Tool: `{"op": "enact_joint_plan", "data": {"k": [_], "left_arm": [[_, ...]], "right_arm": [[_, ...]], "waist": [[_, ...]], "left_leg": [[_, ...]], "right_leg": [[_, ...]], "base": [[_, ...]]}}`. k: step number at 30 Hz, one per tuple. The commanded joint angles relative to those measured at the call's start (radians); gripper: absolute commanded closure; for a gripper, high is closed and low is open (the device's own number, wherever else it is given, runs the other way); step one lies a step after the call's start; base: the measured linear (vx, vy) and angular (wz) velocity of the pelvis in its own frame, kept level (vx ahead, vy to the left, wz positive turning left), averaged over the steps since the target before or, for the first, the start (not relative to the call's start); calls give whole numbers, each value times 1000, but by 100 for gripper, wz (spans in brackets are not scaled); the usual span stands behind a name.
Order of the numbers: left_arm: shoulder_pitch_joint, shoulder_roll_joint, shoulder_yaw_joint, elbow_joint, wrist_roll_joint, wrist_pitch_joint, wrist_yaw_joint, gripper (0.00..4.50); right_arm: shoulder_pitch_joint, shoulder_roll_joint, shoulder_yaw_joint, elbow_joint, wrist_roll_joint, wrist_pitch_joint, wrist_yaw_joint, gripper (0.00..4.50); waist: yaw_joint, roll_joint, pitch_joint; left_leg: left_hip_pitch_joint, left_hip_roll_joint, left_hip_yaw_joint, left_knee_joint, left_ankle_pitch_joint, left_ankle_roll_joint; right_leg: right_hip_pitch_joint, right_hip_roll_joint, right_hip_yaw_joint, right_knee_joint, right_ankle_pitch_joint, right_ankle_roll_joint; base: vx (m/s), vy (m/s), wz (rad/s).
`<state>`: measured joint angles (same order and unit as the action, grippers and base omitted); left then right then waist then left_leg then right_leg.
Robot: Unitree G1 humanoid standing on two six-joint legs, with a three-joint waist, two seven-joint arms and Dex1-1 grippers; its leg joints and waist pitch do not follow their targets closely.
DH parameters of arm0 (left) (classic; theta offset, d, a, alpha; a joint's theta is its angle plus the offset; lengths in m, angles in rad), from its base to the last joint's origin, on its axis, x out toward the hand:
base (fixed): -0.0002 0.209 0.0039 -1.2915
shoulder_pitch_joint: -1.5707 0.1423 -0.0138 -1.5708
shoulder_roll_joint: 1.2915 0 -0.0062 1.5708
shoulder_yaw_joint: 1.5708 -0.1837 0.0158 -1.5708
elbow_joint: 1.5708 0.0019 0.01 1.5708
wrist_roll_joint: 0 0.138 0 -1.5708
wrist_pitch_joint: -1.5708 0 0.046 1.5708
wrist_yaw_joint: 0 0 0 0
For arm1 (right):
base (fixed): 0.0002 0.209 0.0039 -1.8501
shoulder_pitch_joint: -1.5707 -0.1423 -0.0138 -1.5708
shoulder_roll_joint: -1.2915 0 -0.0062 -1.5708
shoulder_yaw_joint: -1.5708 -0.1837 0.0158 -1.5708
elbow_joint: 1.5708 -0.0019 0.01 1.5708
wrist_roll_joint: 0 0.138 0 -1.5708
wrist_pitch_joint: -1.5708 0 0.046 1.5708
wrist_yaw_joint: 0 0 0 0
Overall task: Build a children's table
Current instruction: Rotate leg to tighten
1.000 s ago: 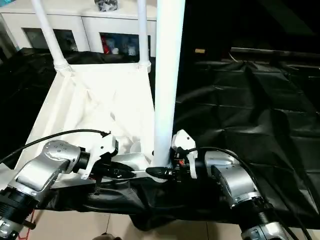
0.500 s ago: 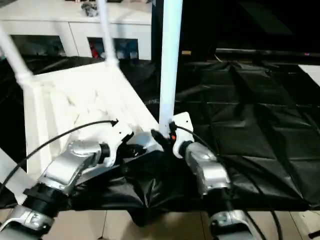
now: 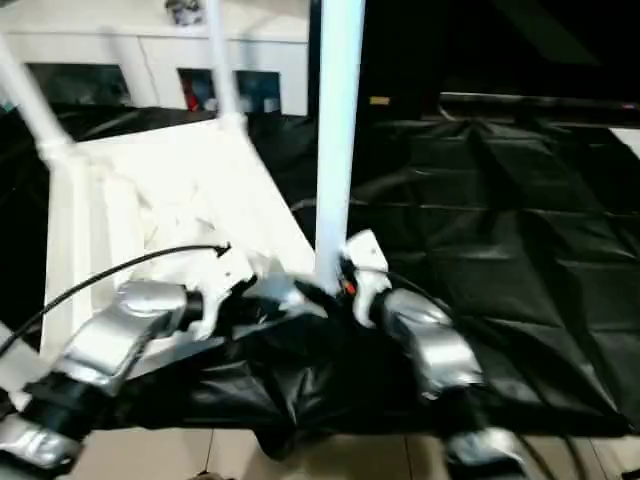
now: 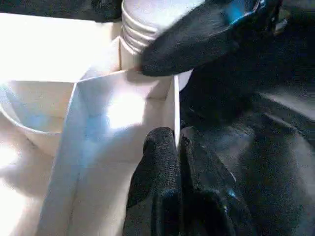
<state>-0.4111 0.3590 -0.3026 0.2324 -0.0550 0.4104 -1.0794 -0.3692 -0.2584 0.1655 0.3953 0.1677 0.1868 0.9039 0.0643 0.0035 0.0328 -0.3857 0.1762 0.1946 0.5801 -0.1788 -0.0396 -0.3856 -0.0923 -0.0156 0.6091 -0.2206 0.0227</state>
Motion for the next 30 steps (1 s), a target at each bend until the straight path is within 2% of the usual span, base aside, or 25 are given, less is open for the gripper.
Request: {"op": "enact_joint_plan", "data": {"k": [1, 4, 5, 8, 10, 12, 16, 18, 22, 24, 25, 26, 28, 29, 30], "left_arm": [[3, -9, -52, -37, -53, -19, -84, 450], [8, 40, -70, -49, -63, -17, -162, 450], [8, 49, -73, -48, -62, -19, -174, 450], [4, 54, -73, -40, -60, -19, -183, 450], [-3, 59, -73, -33, -58, -22, -195, 450], [-7, 60, -71, -29, -56, -24, -200, 450], [-12, 65, -70, -23, -58, -28, -200, 450], [-8, 52, -52, -14, -55, -30, -168, 450], [-9, 26, -30, 1, -48, -27, -114, 450], [-19, -20, 0, 31, -37, -24, -24, 450], [-26, -45, 12, 44, -31, -20, 22, 450], [-31, -63, 21, 52, -28, -12, 53, 450], [-36, -80, 27, 55, -28, 0, 78, 450], [-41, -97, 26, 57, -22, 9, 103, 450], [-43, -104, 25, 58, -18, 13, 113, 450]], "right_arm": [[21, -2, 76, -38, 22, 23, 110, 90], [43, -64, 101, -91, 55, 54, 237, 90], [46, -76, 105, -99, 64, 64, 261, 90], [51, -98, 115, -112, 74, 82, 297, 106], [58, -119, 128, -132, 76, 103, 331, 128], [61, -128, 135, -141, 74, 111, 347, 146], [66, -134, 143, -146, 69, 114, 354, 171], [71, -119, 138, -135, 68, 110, 336, 175], [73, -95, 124, -125, 69, 112, 298, 178], [62, -36, 86, -73, 55, 108, 183, 178], [51, -1, 64, -38, 40, 103, 101, 178], [41, 25, 49, -11, 29, 98, 39, 180], [32, 50, 34, 14, 22, 103, -19, 180], [23, 77, 24, 38, 11, 104, -80, 180], [19, 89, 19, 48, 6, 104, -105, 180]], "waist": [[0, -6, -52], [2, -8, -49], [7, -4, -46], [12, -5, -41], [14, -6, -41], [17, -3, -42], [17, -6, -44], [17, -3, -47], [16, -5, -44], [12, -4, -40], [10, -13, -39], [9, -9, -34], [0, -11, -34], [-6, -15, -34], [-10, -12, -33]], "left_leg": [[19, 47, -16, -60, -116, 91], [22, 49, -16, -63, -141, 92], [25, 52, -16, -67, -179, 83], [27, 55, -17, -74, -240, 45], [29, 55, -19, -76, -255, 31], [32, 55, -19, -77, -263, 16], [28, 52, -18, -74, -235, 19], [27, 52, -18, -71, -214, 28], [28, 52, -17, -72, -232, 25], [27, 51, -18, -77, -273, 6], [27, 50, -21, -80, -300, -9], [34, 50, -23, -82, -341, -22], [31, 49, -27, -84, -360, -34], [29, 48, -30, -87, -368, -42], [33, 47, -30, -86, -381, -45]], "right_leg": [[30, -38, 21, -54, 72, -252], [31, -38, 20, -57, 34, -259], [29, -37, 20, -62, -29, -256], [25, -41, 23, -69, -120, -249], [24, -43, 24, -70, -145, -240], [22, -43, 26, -71, -151, -229], [25, -43, 25, -68, -113, -231], [26, -43, 25, -65, -80, -238], [25, -42, 24, -68, -98, -241], [21, -45, 26, -75, -172, -234], [22, -47, 24, -80, -246, -214], [13, -50, 27, -90, -334, -192], [14, -51, 27, -93, -390, -173], [14, -51, 25, -96, -426, -152], [8, -51, 26, -100, -450, -140]], "base": [[0, 0, 0], [0, 0, 0], [0, 0, 0], [0, 0, 0], [0, 0, 0], [0, 0, 0], [0, 0, 0], [0, 0, 0], [0, 0, 0], [0, 0, 0], [0, 0, 0], [-57, -3, -4], [0, 0, 0], [0, 0, 0], [0, 0, 0]]}}
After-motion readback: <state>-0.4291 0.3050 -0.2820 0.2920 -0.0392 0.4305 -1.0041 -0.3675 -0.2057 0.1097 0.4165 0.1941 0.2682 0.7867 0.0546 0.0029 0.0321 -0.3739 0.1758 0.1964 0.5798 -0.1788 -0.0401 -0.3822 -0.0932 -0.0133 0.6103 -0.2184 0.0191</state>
